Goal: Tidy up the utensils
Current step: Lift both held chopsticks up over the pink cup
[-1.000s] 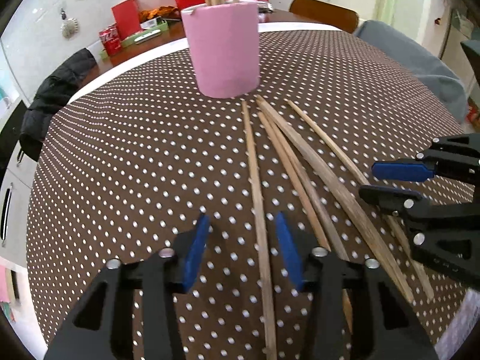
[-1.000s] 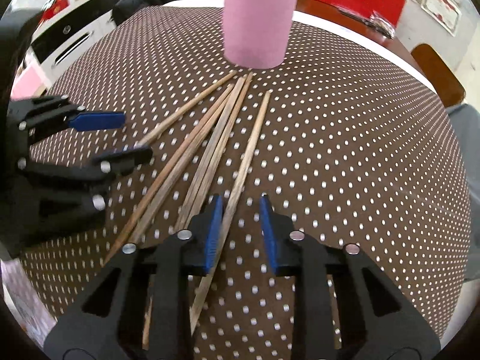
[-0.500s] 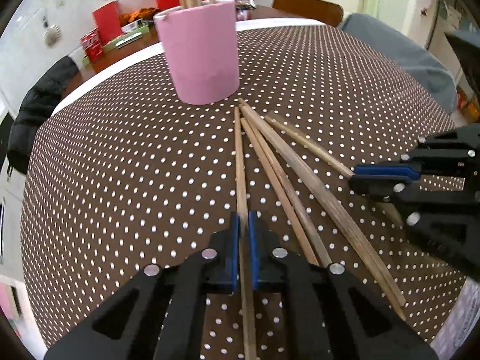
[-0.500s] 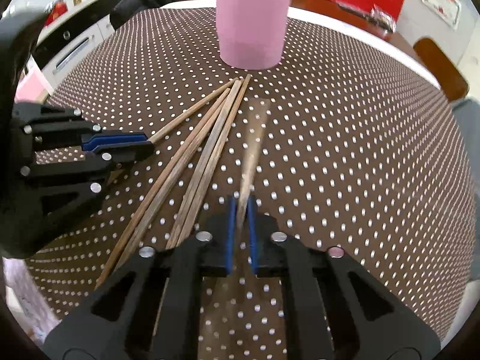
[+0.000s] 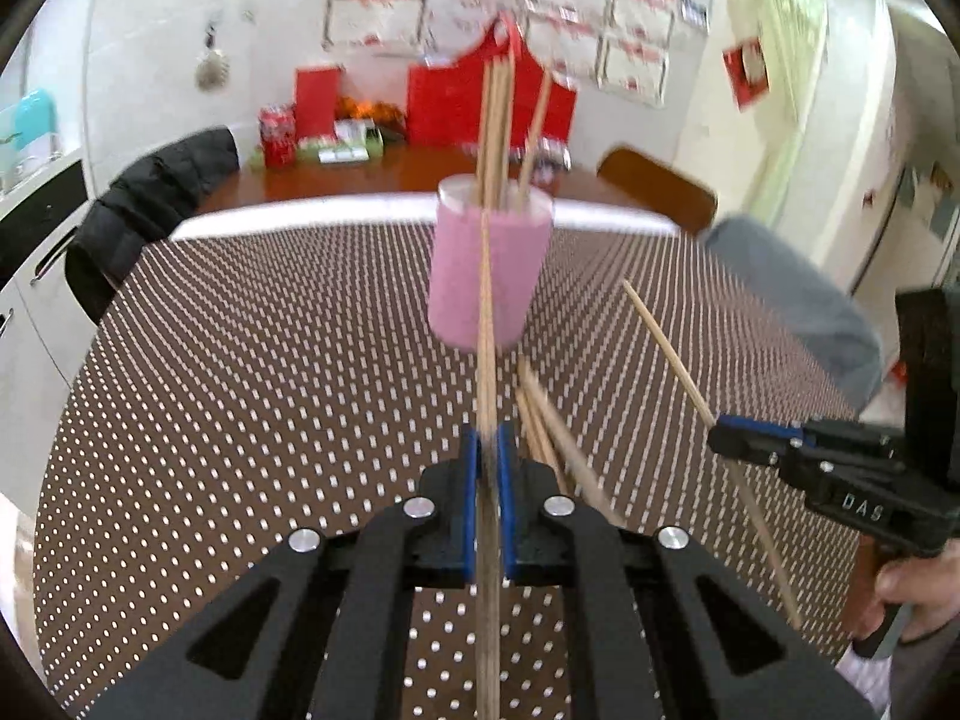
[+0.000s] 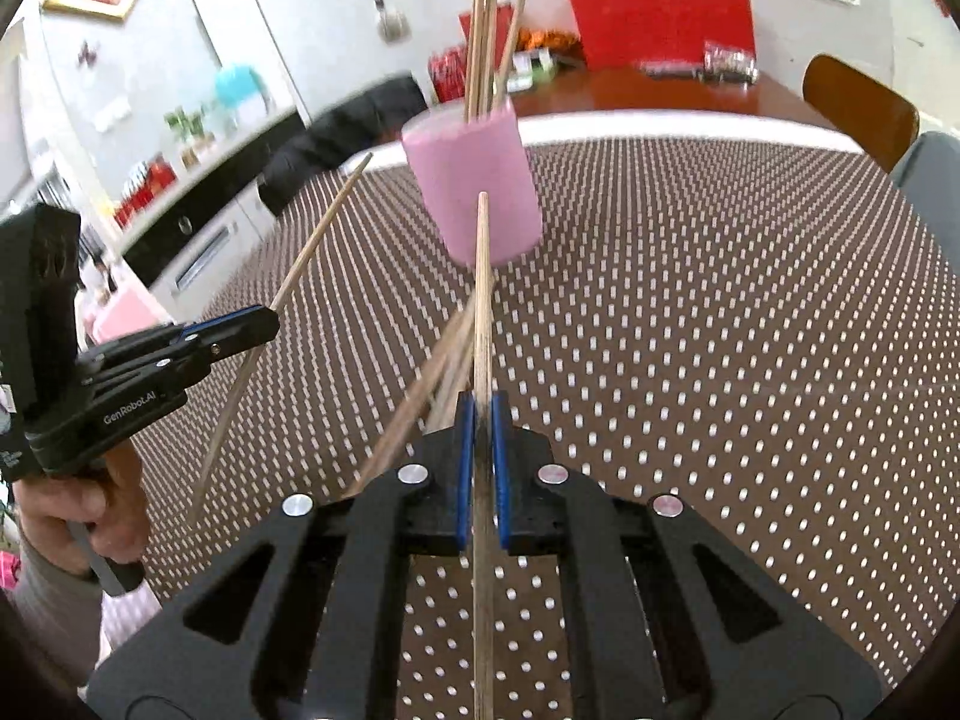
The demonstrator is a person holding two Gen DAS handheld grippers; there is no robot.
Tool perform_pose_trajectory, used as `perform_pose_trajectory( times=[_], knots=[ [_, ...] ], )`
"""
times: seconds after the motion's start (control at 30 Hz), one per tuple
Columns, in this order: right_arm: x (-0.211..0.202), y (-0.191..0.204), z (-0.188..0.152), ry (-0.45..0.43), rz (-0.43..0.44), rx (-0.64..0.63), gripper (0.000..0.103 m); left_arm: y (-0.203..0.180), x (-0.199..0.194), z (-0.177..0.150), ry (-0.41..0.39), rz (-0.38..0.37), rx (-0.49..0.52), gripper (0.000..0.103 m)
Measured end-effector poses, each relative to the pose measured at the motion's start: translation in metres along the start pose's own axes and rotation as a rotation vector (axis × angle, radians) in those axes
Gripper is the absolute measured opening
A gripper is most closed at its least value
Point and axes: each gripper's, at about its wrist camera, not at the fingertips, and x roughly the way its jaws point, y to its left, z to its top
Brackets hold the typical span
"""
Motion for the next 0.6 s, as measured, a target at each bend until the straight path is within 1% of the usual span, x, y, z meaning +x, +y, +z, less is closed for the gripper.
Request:
perform_pose_trajectory(
  times=[0.1,0.17,0.23,0.37,0.6],
  knots=[
    [-0.012,-0.003,0.007,-0.067,0.026,0.01,0.006,0.002,-0.007,0.011,-0.07,-0.001,-0.018,0.006],
    [-0.019,-0.003,0.014,-0.118,0.036,0.013,0.006,0.001,-0.016,0.008,-0.119,-0.001,-0.029,0.006],
    [-0.027,-0.002,0.023,-0.166,0.05,0.011,0.006,0.001,-0.023,0.015,-0.184,-0.007,-0.04,0.006],
    [-0.038,0.004,0.053,-0.28,0.066,-0.008,0.006,-0.001,-0.035,0.048,-0.288,-0.027,-0.037,0.006],
    [-0.047,0.021,0.112,-0.457,0.094,-0.045,0.006,-0.009,-0.046,0.102,-0.442,-0.07,-0.023,0.006]
  ],
)
